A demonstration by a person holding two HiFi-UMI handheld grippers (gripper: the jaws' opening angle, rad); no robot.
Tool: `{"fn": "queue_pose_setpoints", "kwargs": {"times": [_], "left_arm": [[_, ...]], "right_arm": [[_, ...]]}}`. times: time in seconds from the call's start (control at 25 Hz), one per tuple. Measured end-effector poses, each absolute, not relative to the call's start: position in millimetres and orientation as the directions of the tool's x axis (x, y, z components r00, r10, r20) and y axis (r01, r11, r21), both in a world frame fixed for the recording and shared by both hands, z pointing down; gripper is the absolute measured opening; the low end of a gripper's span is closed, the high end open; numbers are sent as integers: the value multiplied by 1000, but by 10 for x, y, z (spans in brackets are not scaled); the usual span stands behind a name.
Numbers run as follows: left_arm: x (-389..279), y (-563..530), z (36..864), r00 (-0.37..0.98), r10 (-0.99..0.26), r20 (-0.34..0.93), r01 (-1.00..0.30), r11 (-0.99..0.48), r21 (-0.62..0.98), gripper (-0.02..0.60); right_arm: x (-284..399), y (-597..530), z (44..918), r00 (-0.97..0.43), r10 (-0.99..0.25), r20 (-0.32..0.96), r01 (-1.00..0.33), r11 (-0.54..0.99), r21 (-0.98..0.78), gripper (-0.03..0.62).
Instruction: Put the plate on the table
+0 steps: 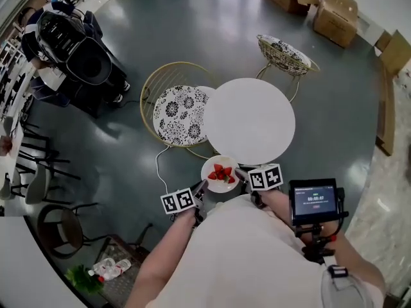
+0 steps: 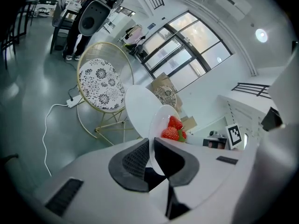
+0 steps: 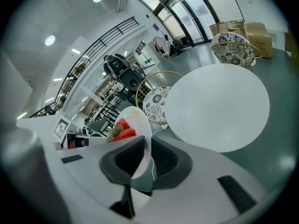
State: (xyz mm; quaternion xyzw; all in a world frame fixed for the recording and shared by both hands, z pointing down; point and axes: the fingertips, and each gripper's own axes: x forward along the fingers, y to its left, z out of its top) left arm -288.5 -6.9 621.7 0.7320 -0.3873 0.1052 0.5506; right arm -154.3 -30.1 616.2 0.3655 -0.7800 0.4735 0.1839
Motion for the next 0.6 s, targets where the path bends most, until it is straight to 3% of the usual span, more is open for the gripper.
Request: {"fn": "queue_pose_setpoints", "kwargs": {"times": [0.32,0.6], "left_arm": [[-2738,-425,6220,685,-425,592,-695,-135,707,40],[-2093,-983,6488,688,-334,644,-707,-107,700,41]], "right_arm": [[-1382,-596,6191,-648,-418,637,-757,262,-598,48],[-749,-1097,6483,-634,-374,677,-767,192,-613,49]]}}
